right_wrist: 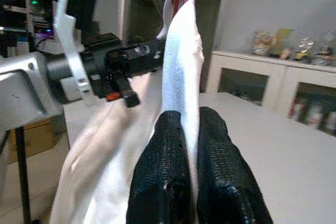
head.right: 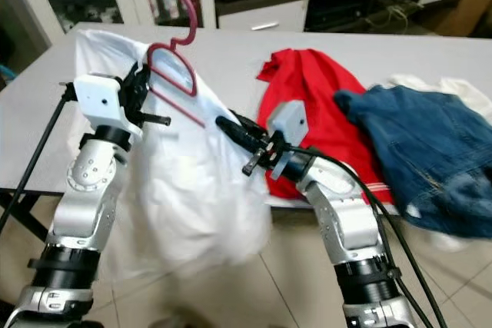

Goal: Hang hanger

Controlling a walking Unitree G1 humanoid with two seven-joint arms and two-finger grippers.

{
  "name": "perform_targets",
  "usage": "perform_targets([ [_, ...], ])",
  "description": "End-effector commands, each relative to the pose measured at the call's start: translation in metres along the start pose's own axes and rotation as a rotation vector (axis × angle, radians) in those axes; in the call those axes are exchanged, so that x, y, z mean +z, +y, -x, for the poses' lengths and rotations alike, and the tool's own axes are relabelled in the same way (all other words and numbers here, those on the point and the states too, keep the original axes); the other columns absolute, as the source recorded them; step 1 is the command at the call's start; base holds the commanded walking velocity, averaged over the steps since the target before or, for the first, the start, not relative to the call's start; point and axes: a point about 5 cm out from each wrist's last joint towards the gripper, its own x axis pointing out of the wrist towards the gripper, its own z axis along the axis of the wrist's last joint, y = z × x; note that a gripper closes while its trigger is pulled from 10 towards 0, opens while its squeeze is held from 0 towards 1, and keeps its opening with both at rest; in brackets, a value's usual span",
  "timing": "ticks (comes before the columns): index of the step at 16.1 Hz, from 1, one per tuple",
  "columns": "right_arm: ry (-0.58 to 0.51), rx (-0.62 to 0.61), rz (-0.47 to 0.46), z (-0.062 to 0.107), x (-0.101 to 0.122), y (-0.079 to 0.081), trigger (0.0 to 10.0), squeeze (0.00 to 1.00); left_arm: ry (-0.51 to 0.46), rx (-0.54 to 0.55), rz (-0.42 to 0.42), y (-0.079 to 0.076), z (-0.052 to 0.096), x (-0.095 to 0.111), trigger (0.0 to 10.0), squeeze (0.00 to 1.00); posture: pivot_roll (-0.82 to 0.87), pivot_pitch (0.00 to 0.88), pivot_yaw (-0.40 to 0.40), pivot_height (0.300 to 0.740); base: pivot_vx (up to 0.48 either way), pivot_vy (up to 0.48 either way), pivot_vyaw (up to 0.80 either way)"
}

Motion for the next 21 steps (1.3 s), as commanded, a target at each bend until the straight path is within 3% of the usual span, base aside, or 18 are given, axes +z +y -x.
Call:
perform_targets([
  [1, -0.054, 0.026, 0.02, -0.007, 0.013, 0.002, 10.0, 0.0, 0.014, 0.014, -0.012, 0.004, 0.001, -0.001, 10.0, 0.0, -0.03, 0.0, 0.036, 0.74, 0.0, 0.0, 0.0],
  [6, -0.04, 0.015, 0.022, -0.008, 0.012, 0.0, 10.0, 0.0, 0.018, 0.011, -0.018, 0.002, 0.001, -0.002, 10.0, 0.0, -0.03, 0.0, 0.034, 0.74, 0.0, 0.0, 0.0],
  [9, 0.154, 0.024, 0.069, -0.006, -0.014, 0.0, 10.0, 0.0, 0.035, 0.013, -0.027, 0.003, 0.002, -0.004, 10.0, 0.0, -0.03, 0.0, 0.031, 0.74, 0.0, 0.0, 0.0],
  [12, 0.112, 0.024, 0.05, -0.008, -0.008, 0.001, 10.0, 0.0, 0.04, 0.015, -0.029, 0.003, 0.003, -0.005, 10.0, 0.0, -0.03, 0.0, 0.03, 0.74, 0.0, 0.0, 0.0],
  [18, 0.124, -0.15, 0.078, -0.012, -0.006, -0.021, 10.0, 0.0, 0.046, 0.01, -0.03, 0.001, 0.003, -0.005, 10.0, 0.0, -0.03, 0.0, 0.028, 0.74, 0.0, 0.0, 0.0],
  [21, 0.124, -0.181, 0.073, -0.012, -0.006, -0.024, 10.0, 0.0, 0.05, 0.007, -0.031, 0.001, 0.003, -0.006, 10.0, 0.0, -0.03, 0.0, 0.028, 0.74, 0.0, 0.0, 0.0],
])
